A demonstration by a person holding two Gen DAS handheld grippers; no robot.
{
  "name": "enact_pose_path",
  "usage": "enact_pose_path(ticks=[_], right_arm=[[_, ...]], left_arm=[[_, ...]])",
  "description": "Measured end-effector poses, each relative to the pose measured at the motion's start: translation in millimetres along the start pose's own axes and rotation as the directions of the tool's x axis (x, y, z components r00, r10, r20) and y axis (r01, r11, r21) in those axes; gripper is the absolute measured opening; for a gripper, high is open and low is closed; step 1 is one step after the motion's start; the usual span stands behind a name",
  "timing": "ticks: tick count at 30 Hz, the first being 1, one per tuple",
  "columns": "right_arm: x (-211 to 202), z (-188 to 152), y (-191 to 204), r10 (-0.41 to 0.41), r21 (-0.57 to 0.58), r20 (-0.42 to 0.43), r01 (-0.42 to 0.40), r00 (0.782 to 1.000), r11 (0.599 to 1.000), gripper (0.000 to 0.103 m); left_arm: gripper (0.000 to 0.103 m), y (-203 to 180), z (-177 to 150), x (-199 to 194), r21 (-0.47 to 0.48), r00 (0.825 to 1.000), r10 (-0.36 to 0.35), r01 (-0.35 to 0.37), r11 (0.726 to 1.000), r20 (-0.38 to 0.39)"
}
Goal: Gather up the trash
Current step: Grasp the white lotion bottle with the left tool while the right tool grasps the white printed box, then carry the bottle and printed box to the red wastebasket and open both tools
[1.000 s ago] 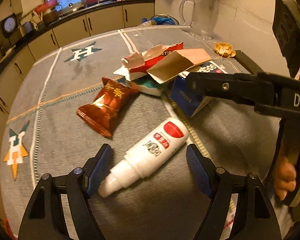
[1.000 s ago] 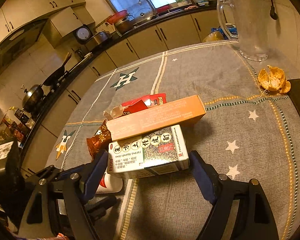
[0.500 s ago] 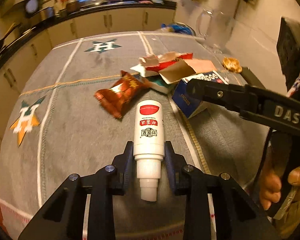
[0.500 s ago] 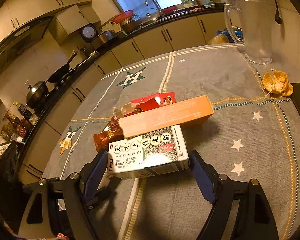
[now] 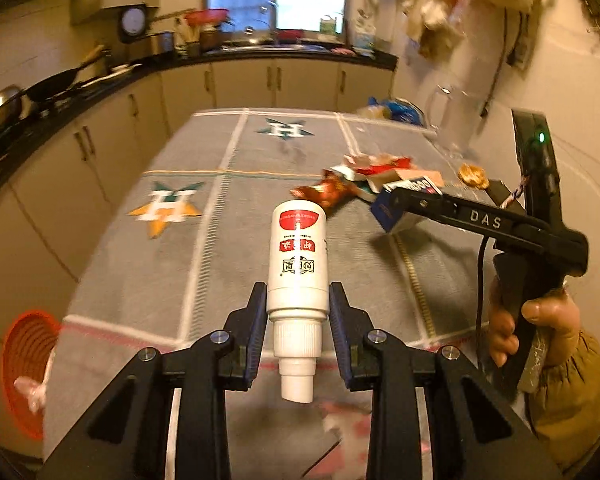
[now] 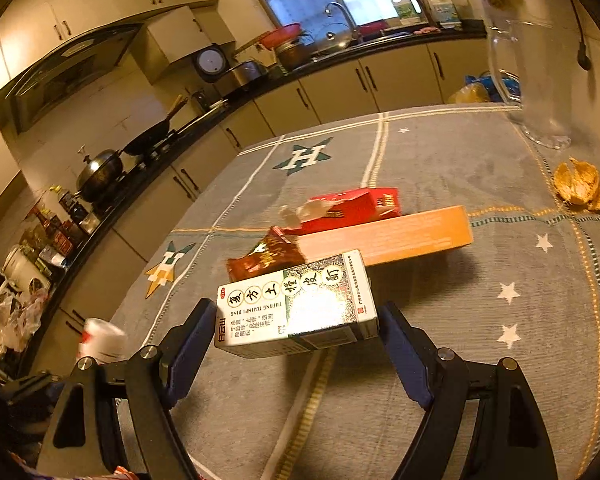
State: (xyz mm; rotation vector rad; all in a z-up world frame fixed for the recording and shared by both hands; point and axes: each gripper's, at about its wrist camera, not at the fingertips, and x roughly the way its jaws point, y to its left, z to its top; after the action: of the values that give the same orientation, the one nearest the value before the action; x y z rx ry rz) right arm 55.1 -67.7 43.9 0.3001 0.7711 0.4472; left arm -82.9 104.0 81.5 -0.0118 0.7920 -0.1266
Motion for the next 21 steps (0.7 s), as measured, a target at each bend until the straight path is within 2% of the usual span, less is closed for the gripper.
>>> enact_pose_path(ticks=[5, 13, 21], right_arm=[[1.8, -8.7, 18.4, -0.003, -0.063, 0.001, 0.003, 1.000, 0.998, 0.086], [-6.0, -26.3, 46.5, 0.001, -0.100, -0.017, -0.003, 1.000, 0.995, 0.086], [-16.0, -57.6, 81.8, 0.055, -0.076, -0.067, -0.060, 0.996, 0.995, 0.086]], left_arm=[[0.029, 37.1, -14.7, -35.6, -0.075, 0.998, 0.058, -0.055, 0.996, 0.034], [0.029, 98.9, -46.0, -82.0, -0.185, 0.982, 0.167, -0.148, 0.972, 0.093], [0.029, 148.0, -77.5, -101.4, -0.286, 0.976, 0.191, -0.155, 0.946, 0.104]])
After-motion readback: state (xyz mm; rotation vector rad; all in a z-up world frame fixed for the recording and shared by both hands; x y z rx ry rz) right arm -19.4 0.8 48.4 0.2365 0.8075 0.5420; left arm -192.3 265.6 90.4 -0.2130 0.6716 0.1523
